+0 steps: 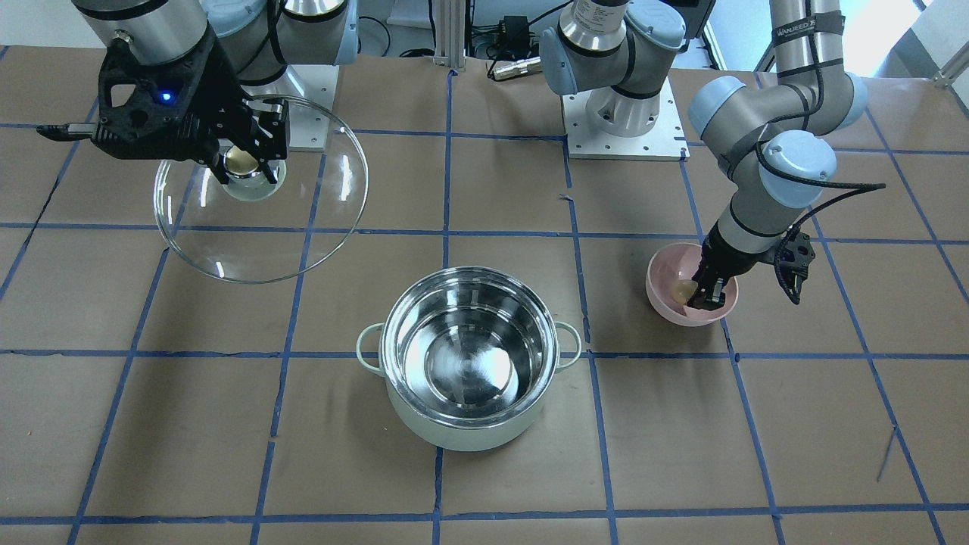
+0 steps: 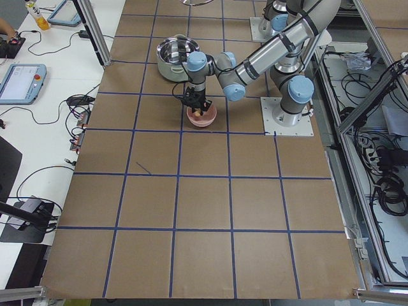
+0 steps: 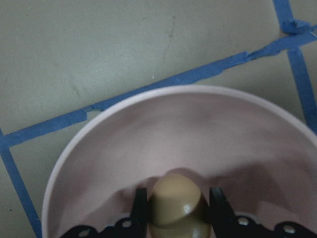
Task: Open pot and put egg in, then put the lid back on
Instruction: 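Set the glass lid beside the pot while the left gripper lifts the egg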
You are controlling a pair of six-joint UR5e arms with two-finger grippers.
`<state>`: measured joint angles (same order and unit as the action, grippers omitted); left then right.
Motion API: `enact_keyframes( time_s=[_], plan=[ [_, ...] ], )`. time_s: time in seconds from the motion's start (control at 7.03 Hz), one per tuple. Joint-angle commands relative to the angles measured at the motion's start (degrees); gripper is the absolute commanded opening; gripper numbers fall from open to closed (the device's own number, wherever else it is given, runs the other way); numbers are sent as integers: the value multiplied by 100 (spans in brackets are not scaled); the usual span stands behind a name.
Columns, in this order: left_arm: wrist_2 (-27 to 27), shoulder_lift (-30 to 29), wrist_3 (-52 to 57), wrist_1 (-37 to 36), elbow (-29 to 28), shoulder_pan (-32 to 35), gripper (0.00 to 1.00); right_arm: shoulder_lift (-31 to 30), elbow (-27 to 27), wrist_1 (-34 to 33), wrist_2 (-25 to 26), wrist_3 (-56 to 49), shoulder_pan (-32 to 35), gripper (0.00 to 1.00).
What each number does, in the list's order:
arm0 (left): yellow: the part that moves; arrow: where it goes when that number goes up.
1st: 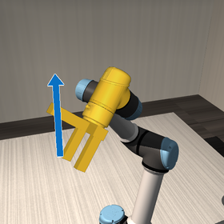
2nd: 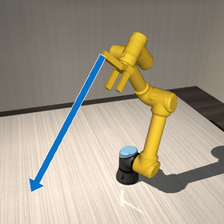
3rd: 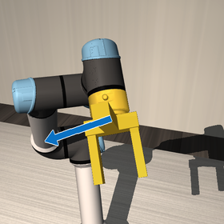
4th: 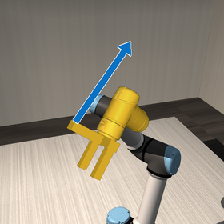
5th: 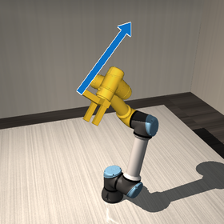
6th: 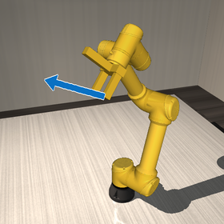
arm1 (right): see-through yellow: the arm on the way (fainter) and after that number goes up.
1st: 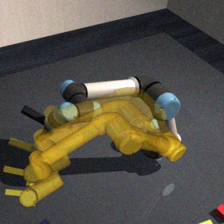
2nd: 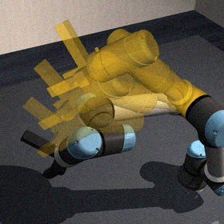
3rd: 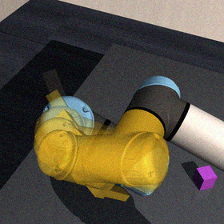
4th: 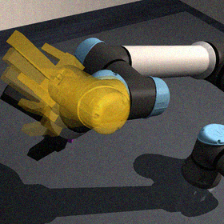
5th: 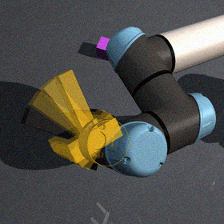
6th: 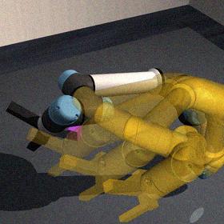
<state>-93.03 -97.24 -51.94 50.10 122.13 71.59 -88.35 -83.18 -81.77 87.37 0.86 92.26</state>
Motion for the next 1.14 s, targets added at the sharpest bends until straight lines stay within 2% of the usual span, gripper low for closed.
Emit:
enact_keyframes(
  time_s=[0.0, 0.28, 0.43, 0.57, 1.0],
  plan=[
    [30, 205, -18, 507, -311, 39, 13, -112, -119, -84, -114, -200, -7, 7],
    [144, 355, -79, 1305, -1055, 493, 13, -112, -137, -199, -255, -278, -7, 8],
    [197, 329, -280, 1614, -1503, 731, 13, -104, -154, -173, -238, -827, -33, 9],
    [502, 285, -378, 1704, -1734, 898, 13, -112, -163, -138, -238, -850, -76, 9],
    [768, -4, -1043, 1617, -2201, 1601, 12, -112, -190, -120, -247, -859, -86, 9]
  ],
)
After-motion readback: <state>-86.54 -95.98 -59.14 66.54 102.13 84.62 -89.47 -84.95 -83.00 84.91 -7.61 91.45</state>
